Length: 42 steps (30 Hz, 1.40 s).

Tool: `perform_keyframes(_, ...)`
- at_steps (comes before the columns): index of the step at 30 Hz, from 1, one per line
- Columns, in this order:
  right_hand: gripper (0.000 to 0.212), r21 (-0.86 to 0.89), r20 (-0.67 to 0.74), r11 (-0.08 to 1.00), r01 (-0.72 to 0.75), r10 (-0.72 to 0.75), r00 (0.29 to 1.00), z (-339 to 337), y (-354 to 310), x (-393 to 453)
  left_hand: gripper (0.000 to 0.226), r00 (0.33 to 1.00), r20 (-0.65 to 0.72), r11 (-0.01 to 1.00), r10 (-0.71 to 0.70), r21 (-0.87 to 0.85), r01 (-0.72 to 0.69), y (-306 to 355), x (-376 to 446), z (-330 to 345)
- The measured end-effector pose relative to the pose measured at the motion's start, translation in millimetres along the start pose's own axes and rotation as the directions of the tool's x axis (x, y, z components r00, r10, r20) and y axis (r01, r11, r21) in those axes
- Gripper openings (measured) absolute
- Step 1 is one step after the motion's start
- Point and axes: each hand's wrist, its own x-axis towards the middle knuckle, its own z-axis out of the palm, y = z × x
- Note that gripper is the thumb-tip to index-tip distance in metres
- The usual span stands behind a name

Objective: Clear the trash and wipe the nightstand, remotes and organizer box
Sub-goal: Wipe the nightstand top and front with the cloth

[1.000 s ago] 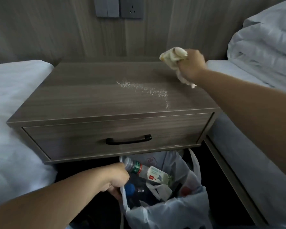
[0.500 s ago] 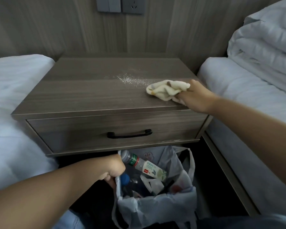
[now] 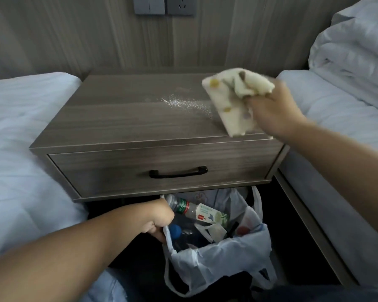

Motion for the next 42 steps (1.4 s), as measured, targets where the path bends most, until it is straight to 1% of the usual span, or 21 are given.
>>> perform_keyframes(1, 0.024, -0.108, -0.028, 0.994, 0.005, -0.008, 1.0, 2, -1, 20, 0.03, 1.0, -0.018, 1.0, 0.011, 0.002, -0.011, -4, 7, 1)
perform_keyframes(2, 0.021, -0.236, -0.013, 0.972, 0.0, -0.003, 1.0, 5, 6, 40, 0.032, 1.0, -0.023, 1.0, 0.0, -0.014, -0.001, -5, 10, 1)
perform_keyframes(4, 0.014, -0.473, 0.077, 0.881, 0.008, 0.033, 0.996, 17, 25, 70, 0.032, 1.0, -0.023, 1.0, -0.012, -0.009, 0.012, -12, 19, 0)
perform_keyframes(7, 0.02, -0.599, 0.178, 0.8, -0.029, 0.168, 0.97, 33, 52, 81, 0.033, 1.0, -0.021, 1.0, -0.021, 0.0, 0.021, -15, 20, 0)
perform_keyframes(8, 0.019, -0.62, 0.191, 0.784, -0.023, 0.179, 0.965, 34, 55, 74, 0.033, 0.999, -0.025, 1.0, -0.026, 0.008, 0.026, -14, 19, 0)
perform_keyframes(10, 0.017, -0.609, 0.214, 0.793, 0.016, 0.146, 0.966, 28, 49, 52, 0.033, 0.998, -0.041, 0.999, -0.043, 0.024, 0.044, -15, 20, 1)
perform_keyframes(12, 0.022, -0.531, 0.236, 0.844, 0.073, 0.064, 0.97, 17, 36, 17, 0.033, 0.996, -0.034, 0.996, -0.084, 0.017, 0.084, -15, 20, 3)
perform_keyframes(14, 0.029, -0.384, 0.206, 0.906, 0.179, -0.105, 0.973, 7, 21, -32, 0.036, 0.995, -0.04, 0.996, -0.086, 0.02, 0.087, -14, 21, 6)
perform_keyframes(16, 0.033, -0.238, 0.253, 0.934, 0.267, -0.205, 0.945, 8, 10, -80, 0.036, 0.997, -0.035, 0.998, -0.071, -0.006, 0.07, -14, 25, 10)
perform_keyframes(18, 0.05, -0.176, 0.428, 0.967, 0.187, -0.096, 0.899, 23, 16, -114, 0.031, 0.999, -0.011, 0.999, -0.052, -0.018, 0.051, -14, 24, 12)
perform_keyframes(19, 0.054, -0.208, 0.526, 0.966, 0.156, -0.024, 0.85, 34, 23, -128, 0.03, 0.999, -0.003, 0.999, -0.038, -0.023, 0.038, -15, 25, 12)
perform_keyframes(20, 0.055, -0.255, 0.581, 0.954, 0.156, 0.022, 0.814, 45, 32, -140, 0.029, 1.0, 0.01, 0.999, -0.03, -0.028, 0.03, -16, 24, 12)
perform_keyframes(22, 0.059, -0.326, 0.592, 0.93, 0.172, 0.059, 0.804, 63, 50, -154, 0.024, 0.999, 0.011, 0.999, -0.048, -0.006, 0.048, -18, 19, 12)
perform_keyframes(25, 0.065, -0.443, 0.605, 0.883, 0.154, 0.168, 0.778, 72, 68, -163, 0.027, 0.998, -0.013, 0.997, -0.06, 0.047, 0.06, -21, 15, 13)
perform_keyframes(27, 0.07, -0.423, 0.581, 0.893, 0.152, 0.139, 0.802, 78, 77, -166, 0.026, 0.998, -0.02, 0.996, -0.059, 0.059, 0.06, -21, 11, 13)
perform_keyframes(30, 0.064, -0.386, 0.553, 0.92, 0.073, 0.167, 0.816, 87, 81, -168, 0.031, 0.998, -0.031, 0.997, -0.056, 0.059, 0.058, -22, 10, 13)
perform_keyframes(33, 0.052, -0.367, 0.553, 0.927, 0.071, 0.156, 0.818, 95, 78, -164, 0.034, 0.998, -0.04, 0.995, -0.05, 0.082, 0.053, -22, 12, 12)
perform_keyframes(35, 0.038, -0.332, 0.543, 0.943, -0.001, 0.192, 0.818, 94, 69, -159, 0.039, 0.998, -0.034, 0.994, -0.048, 0.098, 0.052, -23, 17, 10)
perform_keyframes(37, 0.027, -0.314, 0.543, 0.944, -0.104, 0.269, 0.795, 85, 57, -148, 0.041, 0.998, -0.005, 0.995, -0.058, 0.085, 0.058, -24, 20, 7)
perform_keyframes(40, 0.02, -0.261, 0.558, 0.944, -0.201, 0.317, 0.767, 58, 31, -124, 0.026, 0.994, 0.083, 0.996, -0.065, 0.064, 0.06, -18, 12, -2)
perform_keyframes(42, 0.017, -0.209, 0.538, 0.948, -0.241, 0.317, 0.781, 31, 4, -102, 0.018, 0.996, 0.078, 0.993, -0.041, 0.115, 0.031, -12, 4, -12)
